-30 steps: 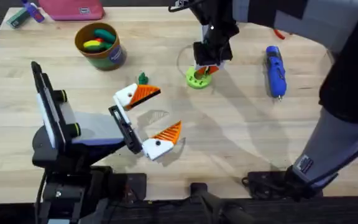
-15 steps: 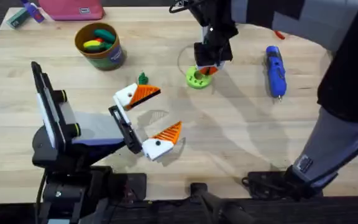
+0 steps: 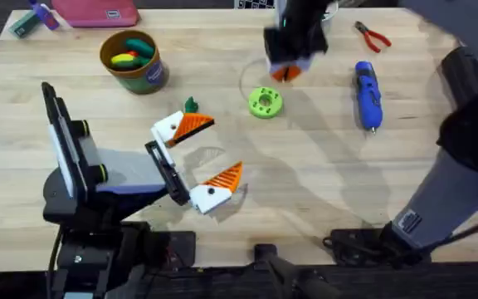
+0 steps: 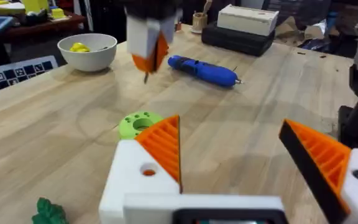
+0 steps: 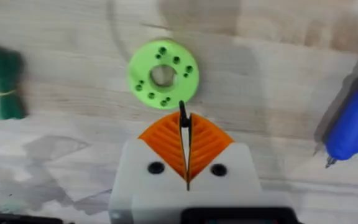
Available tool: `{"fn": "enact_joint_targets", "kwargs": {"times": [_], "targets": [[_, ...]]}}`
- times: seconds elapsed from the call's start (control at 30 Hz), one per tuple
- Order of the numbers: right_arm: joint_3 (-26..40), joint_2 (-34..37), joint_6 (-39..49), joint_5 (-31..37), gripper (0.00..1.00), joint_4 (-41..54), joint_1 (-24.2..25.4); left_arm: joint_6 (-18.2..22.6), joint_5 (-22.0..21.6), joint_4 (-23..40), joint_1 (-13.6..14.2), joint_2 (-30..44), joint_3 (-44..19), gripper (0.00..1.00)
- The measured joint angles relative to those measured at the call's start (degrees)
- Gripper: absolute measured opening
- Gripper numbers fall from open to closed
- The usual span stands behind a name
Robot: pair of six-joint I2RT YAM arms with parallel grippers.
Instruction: Pick up the gripper from the table and insert it into the empty holder that is missing its gripper. Then pick up a screw, insert it into the mounting hole, and use the screwdriver to tighten it. Finally, clean up the table by picking up the vegetable and placing it into the bucket.
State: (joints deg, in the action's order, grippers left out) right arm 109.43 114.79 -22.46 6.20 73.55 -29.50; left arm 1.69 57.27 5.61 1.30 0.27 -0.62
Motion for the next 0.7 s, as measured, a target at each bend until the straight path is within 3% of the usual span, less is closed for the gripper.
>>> {"fn": "enact_joint_targets", "kwargs": {"times": [0.27, 0.53, 0.7], "targets": [[11.9, -2.9, 3.2, 0.0, 0.006, 5.8, -1.6, 0.0, 0.0, 0.0, 0.0, 0.0, 0.0, 0.985], [12.3, -3.3, 5.0, 0.0, 0.006, 5.9, -1.5, 0.0, 0.0, 0.0, 0.0, 0.0, 0.0, 0.985], [12.3, -5.2, 11.0, -1.6, 0.005, 5.9, -1.7, 0.0, 0.0, 0.0, 0.0, 0.0, 0.0, 0.985]]}}
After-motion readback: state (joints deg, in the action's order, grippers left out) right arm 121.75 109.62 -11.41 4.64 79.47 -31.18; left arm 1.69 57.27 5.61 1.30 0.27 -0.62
